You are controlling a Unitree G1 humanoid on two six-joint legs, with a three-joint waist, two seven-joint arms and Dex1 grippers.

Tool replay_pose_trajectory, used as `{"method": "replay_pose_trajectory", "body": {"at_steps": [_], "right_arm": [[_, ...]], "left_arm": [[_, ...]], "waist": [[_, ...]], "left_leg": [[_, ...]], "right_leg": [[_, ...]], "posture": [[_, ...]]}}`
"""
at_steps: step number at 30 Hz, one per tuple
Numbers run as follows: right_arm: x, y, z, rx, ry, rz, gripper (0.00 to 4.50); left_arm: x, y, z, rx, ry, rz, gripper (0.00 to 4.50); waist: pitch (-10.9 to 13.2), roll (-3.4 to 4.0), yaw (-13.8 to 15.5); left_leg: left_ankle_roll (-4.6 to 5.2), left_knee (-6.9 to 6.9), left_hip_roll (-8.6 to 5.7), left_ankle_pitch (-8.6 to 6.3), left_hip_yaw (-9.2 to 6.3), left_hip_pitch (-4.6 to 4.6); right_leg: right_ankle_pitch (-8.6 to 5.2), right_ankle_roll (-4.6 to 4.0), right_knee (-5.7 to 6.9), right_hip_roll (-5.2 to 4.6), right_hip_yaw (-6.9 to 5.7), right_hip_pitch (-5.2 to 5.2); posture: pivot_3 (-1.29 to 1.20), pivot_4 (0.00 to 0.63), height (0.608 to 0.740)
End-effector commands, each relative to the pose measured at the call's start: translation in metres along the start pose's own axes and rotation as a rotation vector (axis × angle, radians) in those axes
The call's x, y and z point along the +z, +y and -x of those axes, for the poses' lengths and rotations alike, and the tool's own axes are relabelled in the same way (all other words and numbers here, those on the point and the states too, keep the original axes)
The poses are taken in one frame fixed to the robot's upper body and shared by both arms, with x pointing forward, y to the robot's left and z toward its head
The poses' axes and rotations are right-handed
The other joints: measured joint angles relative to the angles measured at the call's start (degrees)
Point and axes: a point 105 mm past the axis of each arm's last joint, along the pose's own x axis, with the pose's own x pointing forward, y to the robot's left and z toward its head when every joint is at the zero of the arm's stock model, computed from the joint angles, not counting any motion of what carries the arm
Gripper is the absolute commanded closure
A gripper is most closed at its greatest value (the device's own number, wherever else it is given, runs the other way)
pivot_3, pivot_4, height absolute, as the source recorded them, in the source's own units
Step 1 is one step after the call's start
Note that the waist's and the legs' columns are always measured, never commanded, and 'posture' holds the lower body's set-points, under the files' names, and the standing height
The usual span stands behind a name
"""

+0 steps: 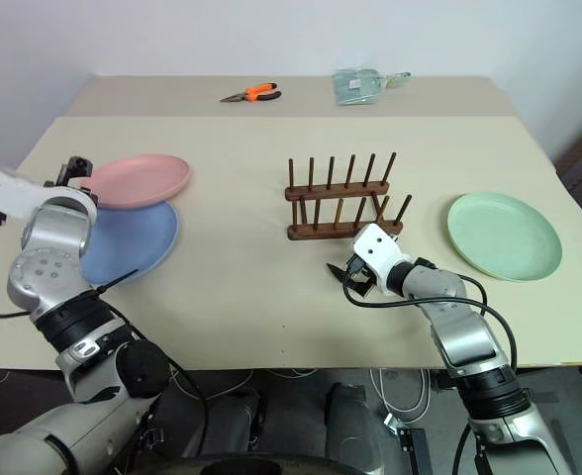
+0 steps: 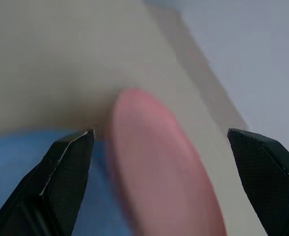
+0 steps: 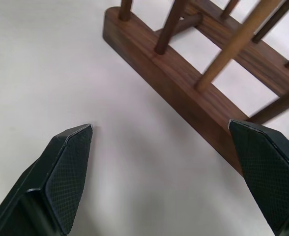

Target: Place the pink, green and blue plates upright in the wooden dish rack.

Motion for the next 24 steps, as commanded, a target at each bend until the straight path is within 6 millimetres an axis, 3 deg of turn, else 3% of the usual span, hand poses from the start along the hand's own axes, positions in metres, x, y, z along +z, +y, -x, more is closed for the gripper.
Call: {"method": "replay_pose_trajectory", "body": {"at_steps": [1,3,6,9,10,13,16,19,21,24], "right_arm": [[0.016,-0.005,0.001,-0.019,-0.060,0.038,0.00],[0.019,-0.006,0.001,-0.033,-0.071,0.039,0.00],[0.023,-0.011,0.006,-0.052,-0.091,0.014,0.00],[0.032,-0.016,0.014,-0.054,-0.117,-0.010,0.00],[0.040,-0.017,0.019,-0.052,-0.137,0.006,0.00],[0.086,-0.011,0.033,0.006,-0.273,0.075,0.00],[0.113,-0.002,0.037,0.054,-0.345,0.138,0.00],[0.151,-0.008,0.022,-0.041,-0.391,0.446,0.00],[0.161,-0.014,0.011,-0.109,-0.368,0.658,0.00],[0.159,-0.024,-0.002,-0.178,-0.303,0.855,0.00]], "left_arm": [[-0.007,-0.002,-0.002,-0.018,0.067,0.099,0.29],[-0.014,-0.002,-0.007,-0.009,0.110,0.162,0.91],[-0.018,-0.008,-0.015,-0.028,0.132,0.159,2.45],[-0.020,-0.027,-0.016,-0.124,0.147,0.134,4.01],[-0.021,-0.044,-0.011,-0.215,0.142,0.065,4.47],[-0.032,-0.107,0.022,-0.561,0.117,-0.173,4.47],[-0.044,-0.132,0.043,-0.714,0.118,-0.254,4.47],[-0.076,-0.167,0.079,-0.910,0.160,-0.408,4.47],[-0.092,-0.180,0.095,-0.981,0.183,-0.470,4.47],[-0.106,-0.189,0.112,-1.065,0.198,-0.541,4.47]], "waist": [[0.0,0.00,0.3],[0.0,0.00,0.4],[0.0,-0.01,0.5],[0.0,-0.03,0.5],[0.0,-0.05,0.5],[0.1,-0.12,0.5],[0.1,-0.09,0.4],[0.1,-0.08,-0.1],[0.1,-0.08,-0.2],[0.1,-0.10,-0.1]], "left_leg": [[-0.01,0.00,0.00,0.00,0.00,0.01],[-0.02,0.00,0.00,0.01,0.00,0.02],[-0.03,0.00,0.00,0.02,0.01,0.01],[-0.03,-0.01,-0.01,0.02,0.01,0.00],[-0.03,-0.01,-0.01,0.02,0.01,-0.01],[-0.04,-0.01,-0.01,0.02,0.00,-0.08],[-0.03,-0.02,-0.01,0.01,0.04,-0.05],[-0.04,-0.05,0.03,0.01,0.09,0.04],[-0.08,-0.06,0.04,0.04,0.12,0.03],[-0.08,-0.09,0.04,0.04,0.09,0.00]], "right_leg": [[0.00,0.00,0.01,0.00,0.00,0.00],[0.00,0.00,0.02,0.01,-0.01,0.00],[0.01,-0.01,0.01,0.01,0.00,0.00],[0.01,-0.02,0.01,0.01,0.00,-0.01],[0.01,-0.02,0.00,0.01,0.00,-0.02],[0.01,-0.03,0.00,0.02,-0.03,-0.05],[0.02,-0.03,-0.05,0.01,0.01,-0.01],[0.03,-0.05,-0.02,0.03,0.02,-0.01],[0.06,-0.10,-0.01,0.03,0.01,-0.06],[0.05,-0.08,-0.03,0.04,0.01,-0.06]], "posture": [[0.00,0.150,0.740],[0.00,0.150,0.740],[0.00,0.150,0.740],[0.00,0.150,0.740],[0.00,0.150,0.740],[0.00,0.150,0.740],[0.00,0.150,0.740],[0.00,0.150,0.740],[0.00,0.150,0.740],[0.00,0.150,0.740]]}}
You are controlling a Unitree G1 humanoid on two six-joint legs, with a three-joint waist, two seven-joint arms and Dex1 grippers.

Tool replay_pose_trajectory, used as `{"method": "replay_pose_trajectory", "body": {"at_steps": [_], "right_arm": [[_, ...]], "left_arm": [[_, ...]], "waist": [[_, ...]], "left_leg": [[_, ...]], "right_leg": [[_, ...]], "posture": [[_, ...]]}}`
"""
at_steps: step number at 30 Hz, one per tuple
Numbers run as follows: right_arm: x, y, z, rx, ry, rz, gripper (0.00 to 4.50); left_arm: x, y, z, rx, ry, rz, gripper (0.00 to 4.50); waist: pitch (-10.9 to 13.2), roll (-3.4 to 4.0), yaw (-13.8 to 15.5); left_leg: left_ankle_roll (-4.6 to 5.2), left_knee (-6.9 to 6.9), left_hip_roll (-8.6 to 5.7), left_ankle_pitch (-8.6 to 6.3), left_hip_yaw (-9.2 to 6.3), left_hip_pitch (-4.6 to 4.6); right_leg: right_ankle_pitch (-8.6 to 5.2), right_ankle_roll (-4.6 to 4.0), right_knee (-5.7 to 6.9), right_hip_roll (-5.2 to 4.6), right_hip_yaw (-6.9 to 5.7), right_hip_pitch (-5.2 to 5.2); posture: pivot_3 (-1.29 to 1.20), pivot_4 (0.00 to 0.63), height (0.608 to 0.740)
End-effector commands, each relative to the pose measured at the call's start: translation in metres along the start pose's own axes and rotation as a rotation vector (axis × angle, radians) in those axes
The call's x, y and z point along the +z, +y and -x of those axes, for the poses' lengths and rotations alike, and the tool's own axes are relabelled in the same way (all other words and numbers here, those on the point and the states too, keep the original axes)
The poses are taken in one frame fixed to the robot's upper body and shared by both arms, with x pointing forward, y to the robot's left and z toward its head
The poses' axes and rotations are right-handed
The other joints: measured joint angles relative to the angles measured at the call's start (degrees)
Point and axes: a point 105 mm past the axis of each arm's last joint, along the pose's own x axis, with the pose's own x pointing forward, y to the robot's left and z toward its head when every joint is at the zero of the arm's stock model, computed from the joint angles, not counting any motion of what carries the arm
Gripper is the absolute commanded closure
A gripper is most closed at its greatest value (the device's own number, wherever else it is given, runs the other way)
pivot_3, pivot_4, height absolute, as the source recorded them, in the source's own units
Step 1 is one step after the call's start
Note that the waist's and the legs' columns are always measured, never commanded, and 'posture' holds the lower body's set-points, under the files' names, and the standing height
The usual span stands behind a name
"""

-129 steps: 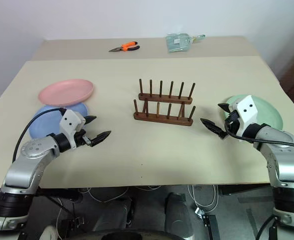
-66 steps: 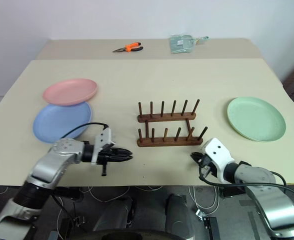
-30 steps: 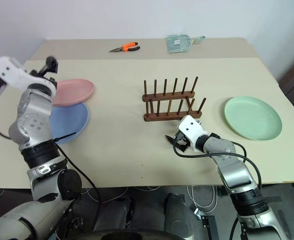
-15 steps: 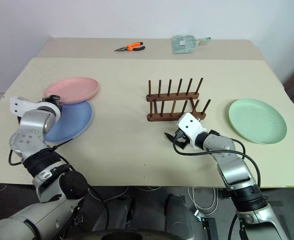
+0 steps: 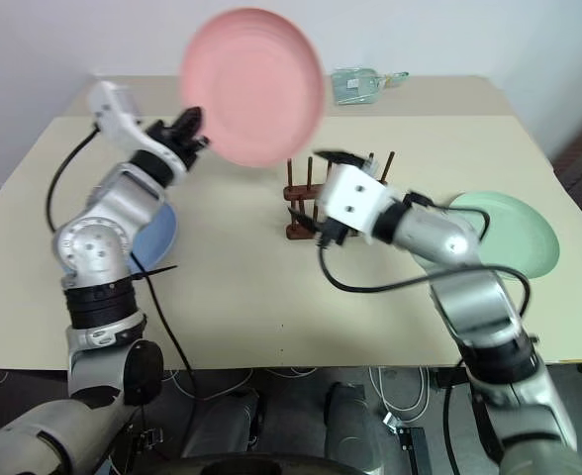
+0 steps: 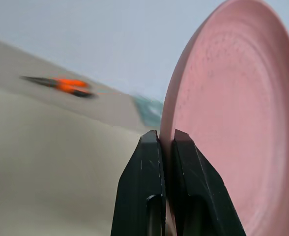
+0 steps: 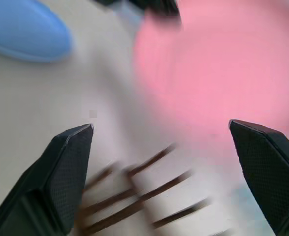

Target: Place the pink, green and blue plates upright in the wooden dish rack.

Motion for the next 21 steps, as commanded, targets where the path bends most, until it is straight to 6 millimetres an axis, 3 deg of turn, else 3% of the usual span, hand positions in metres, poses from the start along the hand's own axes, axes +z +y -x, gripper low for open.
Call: {"method": "replay_pose_trajectory", "body": {"at_steps": [1,2,5,10,12,13,16,18,21], "right_arm": [[-0.017,0.001,-0.007,-0.008,0.075,0.210,0.00],[-0.022,0.003,-0.009,0.005,0.092,0.237,0.00],[-0.033,0.006,-0.009,0.011,0.128,0.277,0.80],[-0.043,0.001,-0.005,-0.011,0.179,0.328,3.38],[-0.043,-0.002,-0.003,-0.032,0.181,0.357,4.44],[-0.043,-0.003,-0.003,-0.039,0.180,0.367,4.50],[-0.037,-0.013,0.002,-0.096,0.153,0.371,4.50],[-0.033,-0.025,0.009,-0.169,0.129,0.281,4.50],[-0.031,-0.047,0.027,-0.292,0.052,-0.146,4.50]], "left_arm": [[0.015,-0.031,0.001,-0.110,-0.046,-0.082,4.47],[0.014,-0.036,0.001,-0.126,-0.043,-0.067,4.47],[0.010,-0.042,0.002,-0.148,-0.026,-0.069,4.50],[0.009,-0.041,0.007,-0.172,-0.034,-0.047,4.50],[0.017,-0.041,0.008,-0.176,-0.090,0.032,3.78],[0.021,-0.041,0.008,-0.173,-0.109,0.061,3.42],[0.058,-0.024,0.009,-0.104,-0.296,0.205,1.98],[0.072,-0.008,0.011,-0.044,-0.356,0.184,1.98],[0.067,0.009,0.015,-0.007,-0.310,-0.145,1.98]], "waist": [[0.0,0.00,0.1],[0.0,0.00,0.1],[0.0,0.00,0.2],[0.0,0.01,0.1],[0.0,0.00,0.2],[0.0,0.00,0.3],[0.1,-0.12,0.7],[0.1,-0.16,0.7],[0.1,-0.10,0.0]], "left_leg": [[-0.01,-0.01,-0.01,0.00,0.01,-0.01],[-0.05,-0.01,-0.01,0.03,0.01,-0.03],[-0.12,-0.01,-0.01,0.07,0.03,-0.08],[-0.05,-0.01,0.00,0.03,0.03,-0.07],[-0.04,-0.02,0.00,0.03,0.02,-0.06],[-0.04,-0.01,0.00,0.03,0.02,-0.07],[-0.05,0.04,-0.02,0.03,0.01,-0.10],[-0.05,0.04,-0.01,0.04,0.00,-0.10],[-0.05,-0.07,0.03,0.03,0.08,0.00]], "right_leg": [[0.00,0.00,-0.03,0.00,0.01,-0.01],[0.00,0.00,-0.06,0.00,0.02,-0.01],[0.00,0.00,-0.10,-0.01,0.05,-0.05],[0.00,0.00,-0.08,0.00,0.05,-0.07],[0.00,0.00,-0.07,0.00,0.05,-0.07],[0.00,0.00,-0.07,0.00,0.05,-0.07],[0.00,-0.01,-0.13,-0.01,0.05,-0.02],[0.01,-0.01,-0.14,-0.01,0.04,-0.02],[0.00,-0.02,-0.12,0.02,0.10,-0.02]], "posture": [[0.00,0.150,0.740],[0.00,0.150,0.740],[0.00,0.150,0.740],[0.00,0.150,0.740],[0.00,0.150,0.740],[0.00,0.150,0.740],[0.00,0.150,0.740],[0.00,0.150,0.740],[0.00,0.150,0.740]]}}
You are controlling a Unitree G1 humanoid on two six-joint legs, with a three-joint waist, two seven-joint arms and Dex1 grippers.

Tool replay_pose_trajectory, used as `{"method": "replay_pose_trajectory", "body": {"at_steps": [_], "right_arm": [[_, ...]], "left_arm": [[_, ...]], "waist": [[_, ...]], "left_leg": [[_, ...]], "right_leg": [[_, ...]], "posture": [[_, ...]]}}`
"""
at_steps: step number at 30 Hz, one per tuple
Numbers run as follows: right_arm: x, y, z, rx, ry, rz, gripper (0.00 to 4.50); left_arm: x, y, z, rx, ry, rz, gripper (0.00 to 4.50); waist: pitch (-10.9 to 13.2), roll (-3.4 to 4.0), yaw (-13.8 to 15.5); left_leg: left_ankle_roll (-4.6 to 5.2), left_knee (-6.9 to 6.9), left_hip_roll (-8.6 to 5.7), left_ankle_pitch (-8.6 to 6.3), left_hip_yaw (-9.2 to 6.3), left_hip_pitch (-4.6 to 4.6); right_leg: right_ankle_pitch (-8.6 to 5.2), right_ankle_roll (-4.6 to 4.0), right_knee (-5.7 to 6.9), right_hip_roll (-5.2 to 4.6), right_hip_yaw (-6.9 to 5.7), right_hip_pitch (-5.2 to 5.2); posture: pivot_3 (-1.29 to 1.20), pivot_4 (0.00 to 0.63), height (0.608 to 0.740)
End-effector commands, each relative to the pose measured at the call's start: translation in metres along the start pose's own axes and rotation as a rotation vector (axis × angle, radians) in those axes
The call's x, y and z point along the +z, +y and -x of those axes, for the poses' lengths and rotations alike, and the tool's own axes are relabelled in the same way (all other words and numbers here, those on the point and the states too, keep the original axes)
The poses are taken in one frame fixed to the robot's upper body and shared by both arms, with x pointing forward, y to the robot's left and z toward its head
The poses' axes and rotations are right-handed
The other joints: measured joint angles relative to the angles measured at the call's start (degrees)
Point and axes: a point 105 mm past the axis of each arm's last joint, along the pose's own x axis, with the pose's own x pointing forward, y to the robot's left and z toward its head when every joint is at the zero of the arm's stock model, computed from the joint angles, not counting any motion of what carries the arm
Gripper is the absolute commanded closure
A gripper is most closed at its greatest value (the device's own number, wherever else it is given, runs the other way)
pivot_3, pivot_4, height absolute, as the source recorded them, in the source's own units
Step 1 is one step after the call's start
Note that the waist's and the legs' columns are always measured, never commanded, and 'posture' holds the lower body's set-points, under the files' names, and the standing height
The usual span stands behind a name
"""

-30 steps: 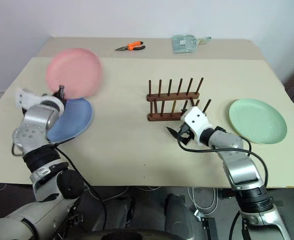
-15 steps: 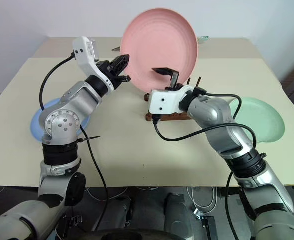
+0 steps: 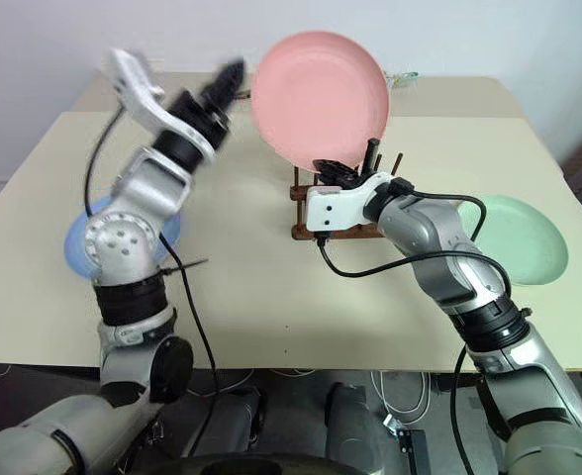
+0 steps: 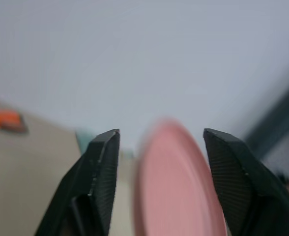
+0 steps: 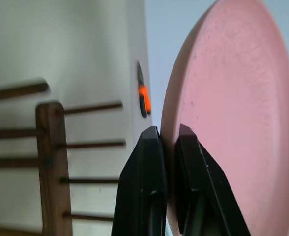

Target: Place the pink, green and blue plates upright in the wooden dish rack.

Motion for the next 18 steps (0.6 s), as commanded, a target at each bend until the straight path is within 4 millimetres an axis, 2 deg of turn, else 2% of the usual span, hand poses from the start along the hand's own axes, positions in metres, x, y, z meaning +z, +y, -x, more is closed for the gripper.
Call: {"method": "replay_pose_trajectory", "body": {"at_steps": [1,2,4,7,9,12,14,18], "right_arm": [[0.007,-0.045,0.023,-0.153,-0.098,-0.475,4.50],[0.007,-0.046,0.026,-0.150,-0.118,-0.581,4.50],[0.000,-0.056,0.041,-0.173,-0.175,-0.895,4.50],[-0.008,-0.056,0.059,-0.141,-0.230,-1.136,4.50],[-0.013,-0.053,0.064,-0.117,-0.216,-1.202,4.50],[-0.025,-0.053,0.067,-0.127,-0.185,-1.283,4.50],[-0.032,-0.052,0.069,-0.131,-0.173,-1.313,4.50],[-0.033,-0.053,0.071,-0.115,-0.194,-1.352,4.50]], "left_arm": [[-0.009,0.014,0.009,-0.056,0.067,-0.282,1.98],[-0.014,0.016,0.012,-0.080,0.097,-0.319,1.98],[-0.043,0.017,0.033,-0.234,0.250,-0.402,1.98],[-0.091,0.010,0.086,-0.520,0.531,-0.452,1.98],[-0.111,0.004,0.117,-0.653,0.666,-0.425,1.98],[-0.130,-0.006,0.146,-0.762,0.790,-0.373,1.98],[-0.137,-0.015,0.155,-0.807,0.818,-0.331,1.98],[-0.144,-0.029,0.162,-0.841,0.824,-0.277,1.98]], "waist": [[0.0,0.09,-0.4],[0.0,0.08,-0.4],[0.0,0.11,-0.4],[0.1,0.17,-0.8],[0.1,0.26,-0.9],[0.3,0.52,-1.0],[0.3,0.59,-1.0],[0.3,0.59,-0.9]], "left_leg": [[0.00,-0.06,0.02,0.00,0.00,0.02],[0.02,-0.03,0.03,-0.01,-0.01,0.01],[0.07,0.00,0.03,-0.03,-0.06,-0.02],[0.13,-0.02,0.02,-0.07,-0.10,-0.03],[0.18,-0.02,0.03,-0.10,-0.08,-0.07],[0.19,-0.02,0.07,-0.10,-0.04,-0.07],[0.19,-0.02,0.10,-0.10,-0.02,-0.03],[0.19,0.00,0.10,-0.10,0.00,-0.04]], "right_leg": [[0.00,-0.01,0.02,0.05,0.04,-0.01],[0.00,-0.01,0.03,0.08,0.05,-0.01],[0.01,-0.03,0.01,0.09,0.04,0.01],[0.01,-0.09,-0.02,0.06,0.04,0.03],[-0.09,-0.27,-0.03,0.04,0.03,0.00],[-0.07,-0.35,0.00,0.04,0.04,-0.07],[-0.06,-0.37,0.02,0.05,0.03,-0.05],[-0.06,-0.34,0.01,0.04,0.03,-0.04]], "posture": [[0.00,0.150,0.740],[0.00,0.150,0.740],[0.00,0.150,0.740],[0.00,0.150,0.740],[0.00,0.150,0.740],[0.00,0.150,0.740],[0.00,0.150,0.740],[0.00,0.150,0.740]]}}
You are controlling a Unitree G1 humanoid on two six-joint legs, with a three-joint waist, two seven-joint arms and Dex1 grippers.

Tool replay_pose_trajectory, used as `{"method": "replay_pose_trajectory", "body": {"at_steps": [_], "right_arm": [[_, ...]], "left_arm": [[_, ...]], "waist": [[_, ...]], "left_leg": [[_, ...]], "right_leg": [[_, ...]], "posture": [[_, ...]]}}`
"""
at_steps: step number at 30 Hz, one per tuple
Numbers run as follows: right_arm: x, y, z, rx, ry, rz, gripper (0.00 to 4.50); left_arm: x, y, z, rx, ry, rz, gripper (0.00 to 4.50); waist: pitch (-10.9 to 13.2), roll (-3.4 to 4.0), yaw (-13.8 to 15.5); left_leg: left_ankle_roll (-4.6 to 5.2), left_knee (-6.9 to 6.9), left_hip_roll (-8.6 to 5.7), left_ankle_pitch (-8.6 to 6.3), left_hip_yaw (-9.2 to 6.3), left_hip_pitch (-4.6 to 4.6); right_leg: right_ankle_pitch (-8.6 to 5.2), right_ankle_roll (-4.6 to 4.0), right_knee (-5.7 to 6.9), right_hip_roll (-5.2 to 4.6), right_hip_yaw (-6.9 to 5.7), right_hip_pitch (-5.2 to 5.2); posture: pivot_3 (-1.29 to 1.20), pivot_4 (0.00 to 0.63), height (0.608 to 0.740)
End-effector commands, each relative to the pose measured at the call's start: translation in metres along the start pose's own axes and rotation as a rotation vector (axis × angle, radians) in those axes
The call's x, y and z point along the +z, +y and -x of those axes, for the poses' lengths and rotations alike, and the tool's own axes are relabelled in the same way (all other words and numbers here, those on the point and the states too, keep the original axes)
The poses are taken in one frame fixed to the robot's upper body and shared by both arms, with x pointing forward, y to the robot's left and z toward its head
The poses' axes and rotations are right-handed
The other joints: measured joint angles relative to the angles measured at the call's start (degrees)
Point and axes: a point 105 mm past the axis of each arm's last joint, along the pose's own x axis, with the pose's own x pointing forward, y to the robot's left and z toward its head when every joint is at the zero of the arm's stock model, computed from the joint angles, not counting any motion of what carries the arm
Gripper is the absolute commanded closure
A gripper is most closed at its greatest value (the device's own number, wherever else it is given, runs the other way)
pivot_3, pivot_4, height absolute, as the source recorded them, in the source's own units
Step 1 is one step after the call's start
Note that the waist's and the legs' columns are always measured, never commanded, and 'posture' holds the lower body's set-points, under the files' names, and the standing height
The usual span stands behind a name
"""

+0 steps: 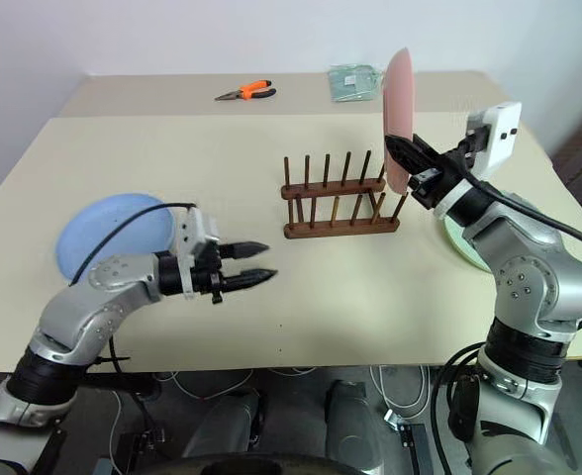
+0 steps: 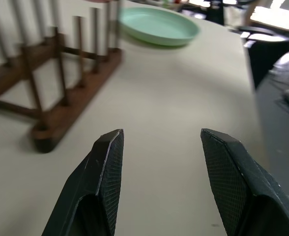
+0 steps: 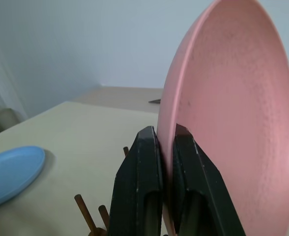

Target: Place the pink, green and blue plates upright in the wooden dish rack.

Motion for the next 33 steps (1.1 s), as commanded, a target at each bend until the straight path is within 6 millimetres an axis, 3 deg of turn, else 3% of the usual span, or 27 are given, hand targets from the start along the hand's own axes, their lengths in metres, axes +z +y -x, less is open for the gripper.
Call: {"method": "replay_pose_trajectory", "body": {"at_steps": [1,13,22,26,30,33], "right_arm": [[0.016,0.000,0.004,0.024,-0.052,-0.009,4.50],[0.027,0.005,0.007,0.116,-0.065,-0.059,4.50],[0.017,-0.023,0.008,0.095,-0.054,-0.189,4.50],[0.014,-0.036,0.006,0.073,-0.021,-0.171,3.06],[0.025,-0.045,0.009,-0.002,-0.033,-0.042,1.09],[0.046,-0.054,0.025,-0.097,-0.071,0.077,1.09]], "left_arm": [[0.006,-0.015,-0.008,-0.054,-0.031,-0.003,1.98],[-0.002,-0.019,-0.012,-0.055,-0.022,0.016,1.98],[-0.002,-0.018,-0.013,-0.049,-0.028,0.017,1.98],[-0.002,-0.017,-0.014,-0.046,-0.028,0.018,1.91],[-0.003,-0.017,-0.014,-0.045,-0.028,0.019,1.91],[-0.003,-0.016,-0.013,-0.042,-0.026,0.018,1.91]], "waist": [[0.0,-0.01,0.0],[0.0,0.00,0.0],[0.0,0.00,0.0],[0.0,0.02,0.0],[0.0,0.03,0.0],[0.0,0.03,0.1]], "left_leg": [[0.00,0.00,0.00,0.00,0.00,-0.01],[0.00,0.02,0.00,0.00,0.01,-0.02],[0.01,0.03,0.00,0.00,0.01,-0.01],[0.01,0.03,-0.01,0.00,0.03,-0.01],[0.01,0.02,-0.01,0.00,0.03,-0.01],[0.01,0.03,-0.01,0.00,0.03,-0.02]], "right_leg": [[0.00,0.01,0.00,0.00,0.00,0.00],[0.02,0.04,0.00,0.00,0.00,0.00],[0.01,0.03,-0.01,0.00,-0.01,0.02],[0.01,0.03,-0.01,0.00,0.00,0.01],[0.04,0.09,-0.01,0.00,0.00,0.00],[0.05,0.10,-0.01,-0.01,0.00,0.01]], "posture": [[0.00,0.150,0.740],[0.00,0.150,0.740],[0.00,0.150,0.740],[0.00,0.150,0.740],[0.00,0.150,0.740],[0.00,0.150,0.740]]}}
